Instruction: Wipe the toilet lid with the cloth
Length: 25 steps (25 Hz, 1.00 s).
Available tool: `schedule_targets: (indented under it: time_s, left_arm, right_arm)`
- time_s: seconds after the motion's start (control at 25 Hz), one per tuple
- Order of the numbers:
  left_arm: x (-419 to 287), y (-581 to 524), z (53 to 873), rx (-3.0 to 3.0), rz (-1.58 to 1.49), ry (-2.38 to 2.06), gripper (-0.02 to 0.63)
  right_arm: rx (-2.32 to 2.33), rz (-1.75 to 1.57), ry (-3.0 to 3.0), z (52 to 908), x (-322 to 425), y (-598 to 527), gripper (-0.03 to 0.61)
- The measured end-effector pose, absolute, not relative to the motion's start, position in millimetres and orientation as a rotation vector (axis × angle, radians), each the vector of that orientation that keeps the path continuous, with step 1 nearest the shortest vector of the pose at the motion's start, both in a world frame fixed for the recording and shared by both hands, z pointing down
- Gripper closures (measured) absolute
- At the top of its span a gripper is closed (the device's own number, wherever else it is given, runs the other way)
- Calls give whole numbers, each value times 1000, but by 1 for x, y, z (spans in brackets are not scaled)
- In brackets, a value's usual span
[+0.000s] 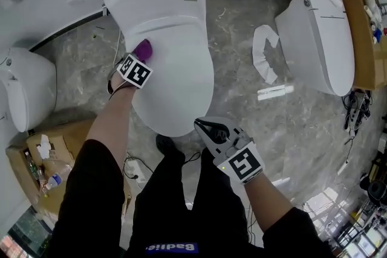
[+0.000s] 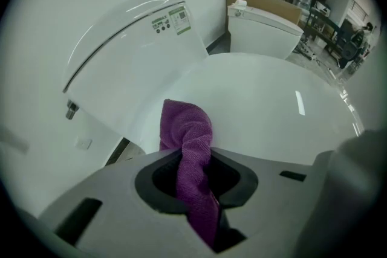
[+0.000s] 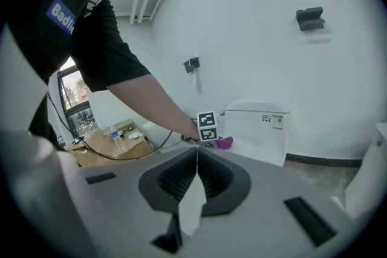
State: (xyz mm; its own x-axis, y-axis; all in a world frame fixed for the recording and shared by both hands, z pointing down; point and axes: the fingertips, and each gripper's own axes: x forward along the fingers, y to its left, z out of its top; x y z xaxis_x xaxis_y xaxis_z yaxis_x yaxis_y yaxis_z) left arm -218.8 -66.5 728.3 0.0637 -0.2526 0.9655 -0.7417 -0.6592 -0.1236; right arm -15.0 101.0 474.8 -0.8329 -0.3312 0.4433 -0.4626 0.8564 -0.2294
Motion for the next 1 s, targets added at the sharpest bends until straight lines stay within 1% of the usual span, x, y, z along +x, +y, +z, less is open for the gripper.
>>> schedule_targets:
  time_s: [0.2,0.48,0.6,0.68,0.76,0.88,1.0]
  left_arm:
    - [-144,-68,725,1959,1671,-941,534]
    - [22,-64,724,2158,1702,-701,533]
    - [72,-55,723,2225,1711,-613,534]
    - [82,-47,723,2238,1706,-592,533]
    - [73,-38,724,2222,1675,-616,532]
    - [33,-29,719,2187,1632,-690,532]
    - [-28,-16,714,2131,1623,-764,533]
  right_arm:
    - [615,504,-2621,477,54,108,549]
    - [661,504,-2609,474,143,112,549]
    - [677,485,-2612,475,162,114,549]
    - [681,484,-2605,476,165,116,549]
    - [679,481,-2605,476,160,119,549]
    - [673,471,-2619,476,140,127,549]
    - [633,457,-2618,473,107,140,549]
